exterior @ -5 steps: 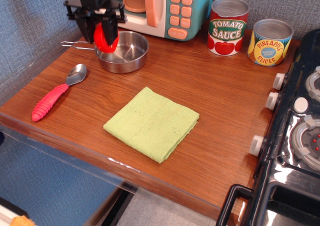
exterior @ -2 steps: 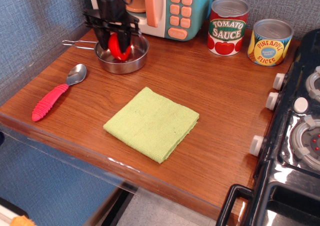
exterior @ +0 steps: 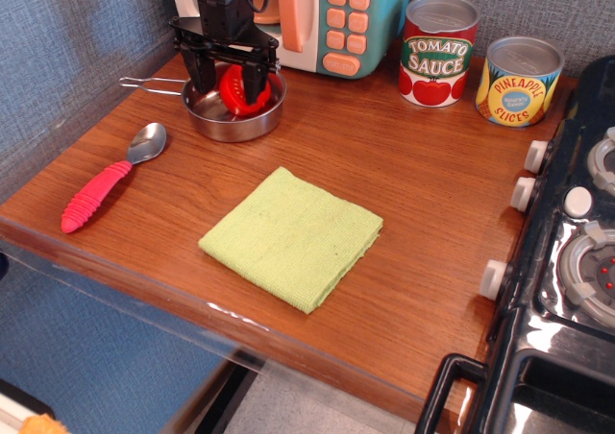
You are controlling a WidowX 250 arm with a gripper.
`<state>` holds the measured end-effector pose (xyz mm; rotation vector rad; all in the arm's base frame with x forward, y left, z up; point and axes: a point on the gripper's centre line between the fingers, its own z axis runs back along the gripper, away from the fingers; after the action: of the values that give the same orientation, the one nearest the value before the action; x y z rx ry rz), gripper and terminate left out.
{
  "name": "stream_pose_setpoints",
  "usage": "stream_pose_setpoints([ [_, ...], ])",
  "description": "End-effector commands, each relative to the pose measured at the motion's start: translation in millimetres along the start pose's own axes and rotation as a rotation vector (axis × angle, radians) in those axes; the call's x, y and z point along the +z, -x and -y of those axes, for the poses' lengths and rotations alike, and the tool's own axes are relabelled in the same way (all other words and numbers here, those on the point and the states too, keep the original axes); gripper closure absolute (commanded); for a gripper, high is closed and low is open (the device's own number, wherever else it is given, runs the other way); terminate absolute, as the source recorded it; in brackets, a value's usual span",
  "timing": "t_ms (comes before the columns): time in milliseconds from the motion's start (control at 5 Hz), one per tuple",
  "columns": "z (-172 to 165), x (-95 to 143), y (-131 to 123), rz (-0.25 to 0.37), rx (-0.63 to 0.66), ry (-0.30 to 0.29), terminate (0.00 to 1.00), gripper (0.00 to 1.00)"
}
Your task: Put the tomato inside of the pot.
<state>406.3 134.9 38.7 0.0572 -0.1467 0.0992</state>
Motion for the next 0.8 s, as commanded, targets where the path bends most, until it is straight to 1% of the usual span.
stream_pose_setpoints([
  [0,-8,74,5,0.093,-0.050,0.030,0.00,0.00],
  [200,0,109,27,0.075,-0.078,0.060,0.00,0.00],
  [400,7,110,50,0.040,-0.101,0.070,0.00,0.00],
  [600,12,103,70,0.011,-0.124,0.043,0.00,0.00],
])
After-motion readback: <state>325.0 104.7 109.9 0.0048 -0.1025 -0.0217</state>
